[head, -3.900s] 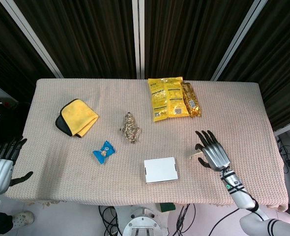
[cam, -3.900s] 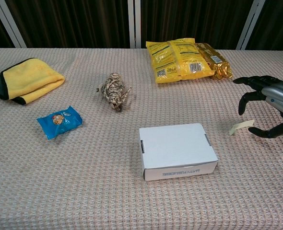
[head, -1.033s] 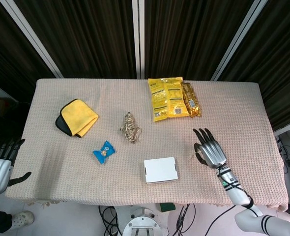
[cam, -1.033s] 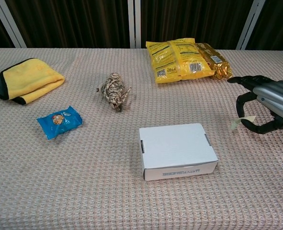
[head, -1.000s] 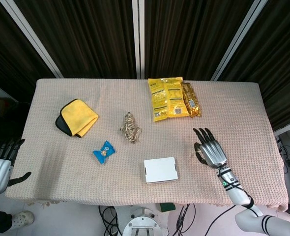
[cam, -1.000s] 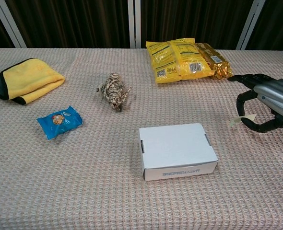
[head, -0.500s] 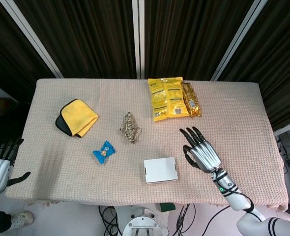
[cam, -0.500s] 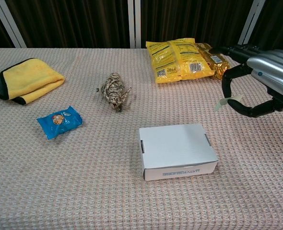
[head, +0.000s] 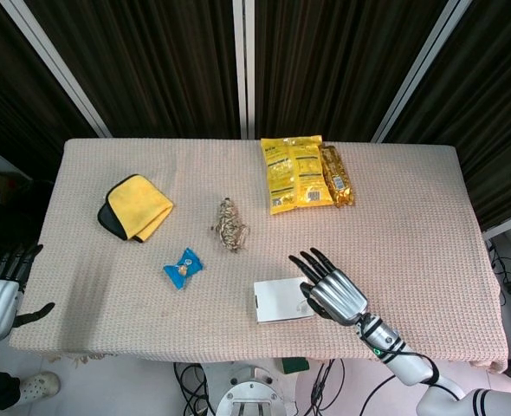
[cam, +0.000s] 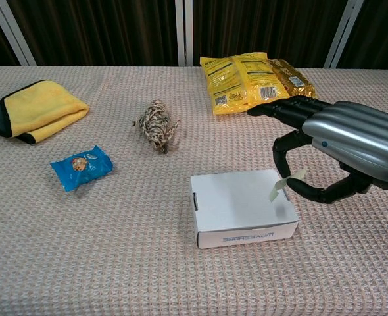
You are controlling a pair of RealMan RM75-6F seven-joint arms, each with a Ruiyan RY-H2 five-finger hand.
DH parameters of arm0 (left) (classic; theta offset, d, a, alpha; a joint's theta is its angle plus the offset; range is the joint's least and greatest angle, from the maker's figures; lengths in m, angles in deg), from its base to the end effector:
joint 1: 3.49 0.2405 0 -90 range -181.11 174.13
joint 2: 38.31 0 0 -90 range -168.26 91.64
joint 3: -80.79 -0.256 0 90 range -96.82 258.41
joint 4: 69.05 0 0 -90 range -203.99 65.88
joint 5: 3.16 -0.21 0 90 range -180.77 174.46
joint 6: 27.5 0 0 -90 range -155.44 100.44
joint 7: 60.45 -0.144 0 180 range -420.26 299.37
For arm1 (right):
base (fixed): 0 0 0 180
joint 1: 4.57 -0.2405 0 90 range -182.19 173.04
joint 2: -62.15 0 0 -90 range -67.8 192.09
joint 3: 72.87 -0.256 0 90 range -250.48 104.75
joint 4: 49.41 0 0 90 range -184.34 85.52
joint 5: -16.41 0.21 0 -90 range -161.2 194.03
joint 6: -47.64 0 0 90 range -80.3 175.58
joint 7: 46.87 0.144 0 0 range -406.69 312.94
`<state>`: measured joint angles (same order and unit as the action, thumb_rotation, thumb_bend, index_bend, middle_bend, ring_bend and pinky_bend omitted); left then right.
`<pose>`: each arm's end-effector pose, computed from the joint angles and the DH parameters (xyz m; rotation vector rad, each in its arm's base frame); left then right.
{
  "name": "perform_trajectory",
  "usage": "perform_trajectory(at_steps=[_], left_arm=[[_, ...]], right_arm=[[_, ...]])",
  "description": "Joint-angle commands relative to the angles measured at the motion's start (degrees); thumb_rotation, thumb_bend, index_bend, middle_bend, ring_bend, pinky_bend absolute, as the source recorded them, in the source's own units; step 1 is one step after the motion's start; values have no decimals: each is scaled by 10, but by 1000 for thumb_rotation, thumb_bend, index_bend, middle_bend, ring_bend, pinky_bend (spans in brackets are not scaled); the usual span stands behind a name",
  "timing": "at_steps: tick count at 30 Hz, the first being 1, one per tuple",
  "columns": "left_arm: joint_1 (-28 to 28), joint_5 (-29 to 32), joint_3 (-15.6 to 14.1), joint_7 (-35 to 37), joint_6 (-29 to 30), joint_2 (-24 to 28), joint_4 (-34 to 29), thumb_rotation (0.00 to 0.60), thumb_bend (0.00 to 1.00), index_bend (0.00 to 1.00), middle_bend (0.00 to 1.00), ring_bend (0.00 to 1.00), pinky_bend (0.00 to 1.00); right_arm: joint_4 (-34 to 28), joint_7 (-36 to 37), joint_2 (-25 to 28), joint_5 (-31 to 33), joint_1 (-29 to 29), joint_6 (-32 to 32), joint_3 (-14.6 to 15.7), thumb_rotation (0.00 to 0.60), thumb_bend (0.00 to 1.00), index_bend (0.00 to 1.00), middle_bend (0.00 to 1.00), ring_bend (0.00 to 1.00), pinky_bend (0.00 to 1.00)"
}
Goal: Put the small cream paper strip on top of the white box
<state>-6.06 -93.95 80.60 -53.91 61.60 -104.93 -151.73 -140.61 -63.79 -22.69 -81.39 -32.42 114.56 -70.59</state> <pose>-0.3351 0.1585 0.1581 -1.4264 -0.8762 -0.9208 -0.1699 -0.2261 -0.0085 2.1111 -0.6697 1.0863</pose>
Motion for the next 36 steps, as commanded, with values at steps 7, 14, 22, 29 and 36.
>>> perform_trajectory(at_steps=[7, 14, 22, 29, 36], left_arm=[[1, 2, 1, 3, 1, 2, 1, 600, 44, 84, 68, 31, 94], [3, 3, 0, 9, 2, 1, 7, 600, 44, 84, 68, 31, 94], [5, 4, 0, 12, 5, 1, 10, 600, 44, 84, 68, 31, 94], [5, 5, 0, 12, 3, 1, 10, 600, 44, 84, 68, 31, 94], [5, 4, 1, 13, 5, 1, 10, 600, 44, 84, 68, 31, 94]], right_arm=[[2, -18, -17, 9, -9, -17, -6, 600, 446, 614, 4, 0, 0], [12, -27, -29, 15, -12, -25, -8, 600, 446, 615, 4, 0, 0], [28, -33, -39, 12, -17, -28, -7, 600, 446, 615, 4, 0, 0], [34, -31, -41, 14, -21, -33, -7, 600, 445, 614, 3, 0, 0], [35, -30, -43, 15, -27, -39, -8, 600, 441, 597, 2, 0, 0]])
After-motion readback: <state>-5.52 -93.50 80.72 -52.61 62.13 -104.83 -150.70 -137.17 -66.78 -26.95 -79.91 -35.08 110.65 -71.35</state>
